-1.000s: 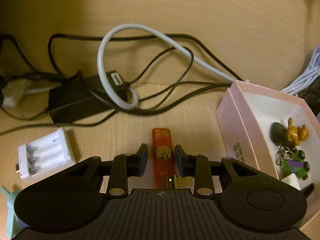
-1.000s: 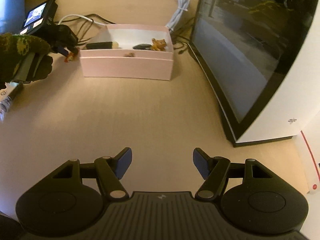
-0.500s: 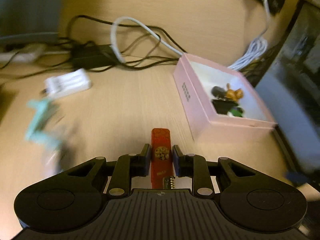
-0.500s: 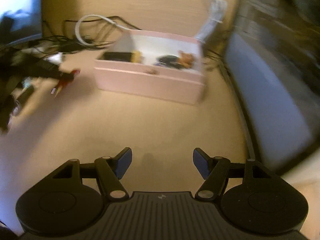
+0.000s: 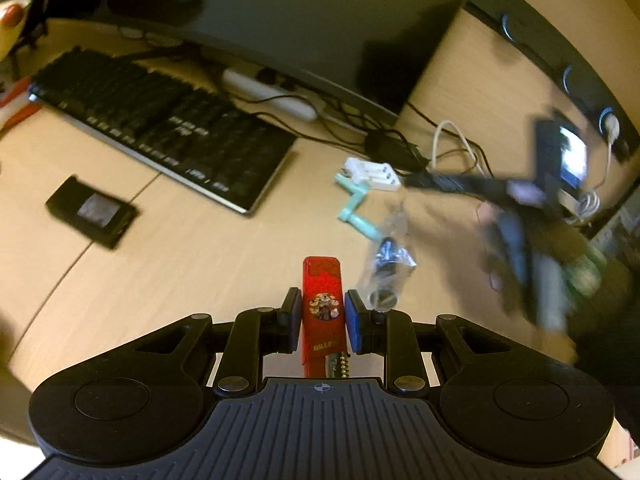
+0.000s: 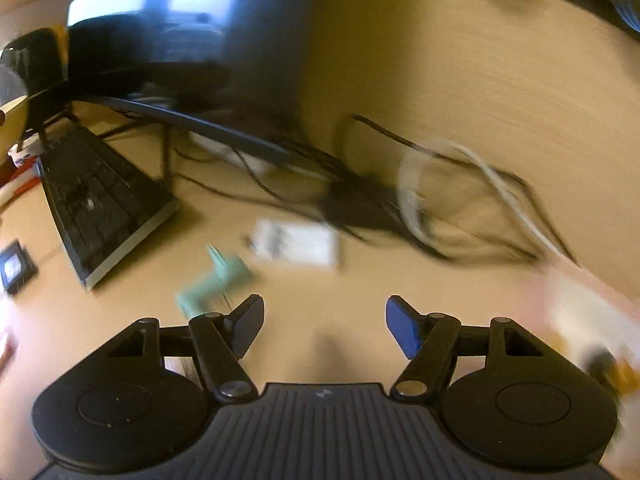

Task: Organize rigid objects
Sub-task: 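Grasp the white battery charger with the right tool while the left tool holds the lighter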

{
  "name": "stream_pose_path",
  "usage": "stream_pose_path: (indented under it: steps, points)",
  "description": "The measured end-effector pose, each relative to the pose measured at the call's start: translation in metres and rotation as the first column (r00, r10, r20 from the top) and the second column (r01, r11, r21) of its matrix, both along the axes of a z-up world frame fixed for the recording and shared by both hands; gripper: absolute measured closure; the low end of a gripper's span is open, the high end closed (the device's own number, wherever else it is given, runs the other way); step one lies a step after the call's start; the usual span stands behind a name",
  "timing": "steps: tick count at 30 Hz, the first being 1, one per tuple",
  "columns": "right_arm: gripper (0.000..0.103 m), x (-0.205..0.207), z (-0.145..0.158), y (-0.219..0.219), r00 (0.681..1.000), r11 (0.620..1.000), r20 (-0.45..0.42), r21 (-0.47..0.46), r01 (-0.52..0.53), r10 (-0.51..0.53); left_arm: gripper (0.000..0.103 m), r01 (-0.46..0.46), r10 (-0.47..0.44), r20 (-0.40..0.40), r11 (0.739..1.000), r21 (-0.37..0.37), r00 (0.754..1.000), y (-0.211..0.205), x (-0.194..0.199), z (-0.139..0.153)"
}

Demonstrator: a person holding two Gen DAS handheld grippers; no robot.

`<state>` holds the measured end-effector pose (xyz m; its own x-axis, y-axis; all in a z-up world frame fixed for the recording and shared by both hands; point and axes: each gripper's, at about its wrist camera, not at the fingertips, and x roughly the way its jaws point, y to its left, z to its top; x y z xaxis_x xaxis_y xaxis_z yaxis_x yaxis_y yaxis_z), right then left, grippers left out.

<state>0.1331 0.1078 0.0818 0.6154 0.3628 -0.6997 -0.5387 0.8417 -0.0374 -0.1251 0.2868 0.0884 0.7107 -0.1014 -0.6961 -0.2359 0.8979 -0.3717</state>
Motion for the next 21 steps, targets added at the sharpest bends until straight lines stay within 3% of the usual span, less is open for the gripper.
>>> stream_pose_path:
  steps: [4, 7, 10, 15, 18, 21]
  points:
    - [0.035, 0.047, -0.021, 0.049, 0.995, 0.995, 0.015, -0.031, 0.098, -0.097, 0.077, 0.032, -0.033, -0.013, 0.999, -0.036, 0.999, 0.011, -0.008, -0.004]
    - [0.035, 0.068, -0.035, 0.061, 0.989, 0.99, -0.016, -0.006, 0.144, -0.144, 0.077, 0.073, -0.073, -0.028, 0.997, -0.024, 0.997, 0.025, -0.019, -0.008]
    - [0.034, 0.078, -0.048, 0.069, 0.98, 0.98, 0.026, -0.02, 0.199, -0.199, 0.077, 0.083, -0.083, -0.032, 0.996, 0.014, 0.996, 0.04, -0.028, -0.007]
    - [0.038, 0.072, -0.057, 0.068, 0.988, 0.991, -0.074, -0.006, 0.133, -0.133, 0.077, 0.1, -0.1, -0.029, 0.995, 0.017, 0.995, 0.059, -0.024, -0.004]
    - [0.041, 0.044, -0.055, 0.058, 0.994, 0.998, -0.096, 0.009, 0.061, -0.06, 0.077, 0.153, -0.153, -0.027, 0.988, 0.011, 0.988, 0.058, -0.013, -0.006]
    - [0.044, 0.012, -0.051, 0.045, 0.993, 1.0, -0.114, -0.005, -0.017, 0.016, 0.077, 0.203, -0.205, -0.031, 0.978, -0.043, 0.978, 0.053, 0.002, -0.017]
